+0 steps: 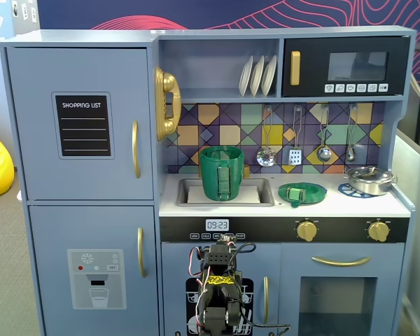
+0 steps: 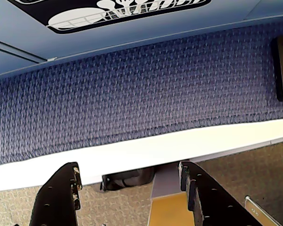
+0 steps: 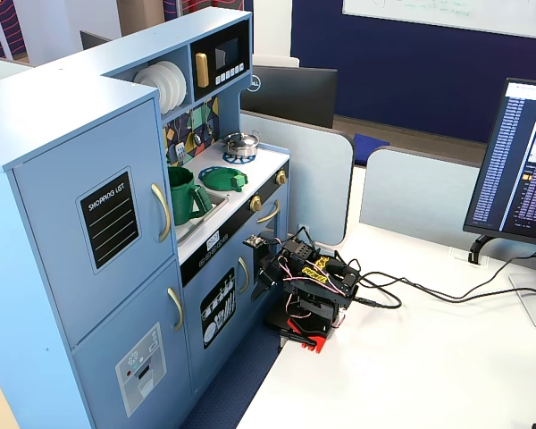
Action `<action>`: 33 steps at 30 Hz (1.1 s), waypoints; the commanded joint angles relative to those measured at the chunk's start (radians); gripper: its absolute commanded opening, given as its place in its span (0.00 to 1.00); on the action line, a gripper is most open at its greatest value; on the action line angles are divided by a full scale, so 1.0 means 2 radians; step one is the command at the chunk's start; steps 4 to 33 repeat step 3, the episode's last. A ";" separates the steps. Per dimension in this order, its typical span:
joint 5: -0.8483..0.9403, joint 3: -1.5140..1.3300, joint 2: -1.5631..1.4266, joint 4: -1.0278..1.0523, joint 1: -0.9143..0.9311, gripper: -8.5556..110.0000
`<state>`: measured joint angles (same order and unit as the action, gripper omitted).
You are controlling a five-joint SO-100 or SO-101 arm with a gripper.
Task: Take off the lid from the green recipient and place it on the counter
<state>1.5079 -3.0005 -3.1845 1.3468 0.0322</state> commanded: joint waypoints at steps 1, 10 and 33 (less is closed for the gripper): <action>0.003 0.002 0.003 0.093 -0.002 0.22; 0.003 0.002 0.003 0.093 -0.002 0.22; 0.003 0.002 0.003 0.093 -0.002 0.22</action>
